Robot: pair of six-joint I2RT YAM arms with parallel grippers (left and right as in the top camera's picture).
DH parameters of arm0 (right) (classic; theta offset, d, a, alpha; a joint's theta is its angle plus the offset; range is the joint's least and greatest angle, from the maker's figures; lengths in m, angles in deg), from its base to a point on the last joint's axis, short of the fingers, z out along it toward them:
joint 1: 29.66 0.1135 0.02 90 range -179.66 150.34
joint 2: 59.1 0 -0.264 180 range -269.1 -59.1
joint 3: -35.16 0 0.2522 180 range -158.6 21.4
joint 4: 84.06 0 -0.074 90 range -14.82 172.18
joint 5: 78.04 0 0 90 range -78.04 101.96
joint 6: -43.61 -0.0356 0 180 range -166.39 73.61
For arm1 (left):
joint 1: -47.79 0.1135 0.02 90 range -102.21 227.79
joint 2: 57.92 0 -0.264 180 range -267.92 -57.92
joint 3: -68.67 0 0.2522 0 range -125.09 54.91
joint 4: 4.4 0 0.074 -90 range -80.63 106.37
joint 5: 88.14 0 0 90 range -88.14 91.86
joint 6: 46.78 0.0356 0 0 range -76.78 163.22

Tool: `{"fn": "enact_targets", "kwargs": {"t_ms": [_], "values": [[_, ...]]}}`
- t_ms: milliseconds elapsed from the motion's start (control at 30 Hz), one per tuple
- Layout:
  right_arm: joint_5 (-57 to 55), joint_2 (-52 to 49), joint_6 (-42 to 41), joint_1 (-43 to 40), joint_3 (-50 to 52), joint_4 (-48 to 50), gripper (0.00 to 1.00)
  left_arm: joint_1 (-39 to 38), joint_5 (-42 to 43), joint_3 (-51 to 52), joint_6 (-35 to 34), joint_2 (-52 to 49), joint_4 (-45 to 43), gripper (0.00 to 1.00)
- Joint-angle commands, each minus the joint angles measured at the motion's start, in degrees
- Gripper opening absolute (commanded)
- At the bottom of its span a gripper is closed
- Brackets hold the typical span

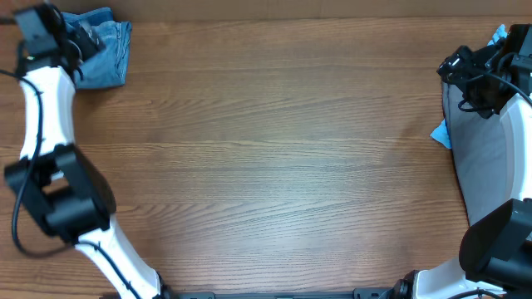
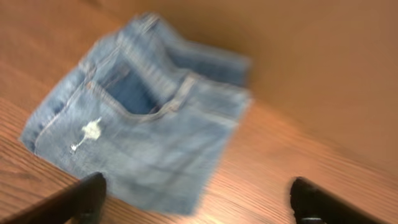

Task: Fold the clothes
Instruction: 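Release the jeans bundle and lift the left gripper away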

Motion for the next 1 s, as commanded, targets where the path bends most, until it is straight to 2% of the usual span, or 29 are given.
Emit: {"fn": "enact_targets", "kwargs": {"t_ms": [0, 133, 300, 333, 400, 533, 600, 667, 833, 967], "values": [[-0.35, -0.11, -0.28, -0.04, -0.96, 0.26, 1.0, -0.57, 7.19, -2.29, 0.79, 9.29, 3.08, 1.0], [-0.35, -0.11, -0.28, -0.04, -0.96, 0.28, 1.0, -0.57, 7.26, -2.29, 0.79, 13.86, 7.41, 1.0], [-0.11, -0.11, -0.63, -0.04, -0.96, 0.35, 1.0, -0.57, 7.23, -2.29, 0.76, 14.4, 10.14, 1.0], [2.62, -0.11, -3.34, -0.04, -0.96, 2.29, 1.0, -0.57, 7.23, -2.27, 0.76, 14.23, 11.96, 1.0], [4.48, -0.11, -3.48, -0.04, -0.96, 3.23, 1.0, -0.57, 7.23, -2.27, 0.79, 14.14, 14.16, 1.0], [11.17, 0.13, -3.41, -0.26, -1.2, -1.05, 1.0, -0.57, 7.23, -2.27, 0.79, 14.14, 17.59, 1.0], [20.31, 1.73, 1.18, -0.42, -1.36, -1.29, 1.0, -0.5, 7.23, -2.27, 0.79, 14.14, 17.97, 1.0], [23.65, 4.24, 4.31, -0.26, -1.36, -1.81, 1.0, -0.5, 7.23, -2.27, 0.76, 14.14, 18.01, 1.0], [19.63, 14.86, 4.52, 1.73, -1.33, -5.7, 1.0, -0.5, 7.23, -2.27, 0.79, 14.14, 18.03, 1.0], [11.5, 23.87, 4.52, 5.62, -1.31, -9.31, 1.0, -0.5, 7.23, -2.27, 0.79, 14.14, 18.03, 1.0]]}}
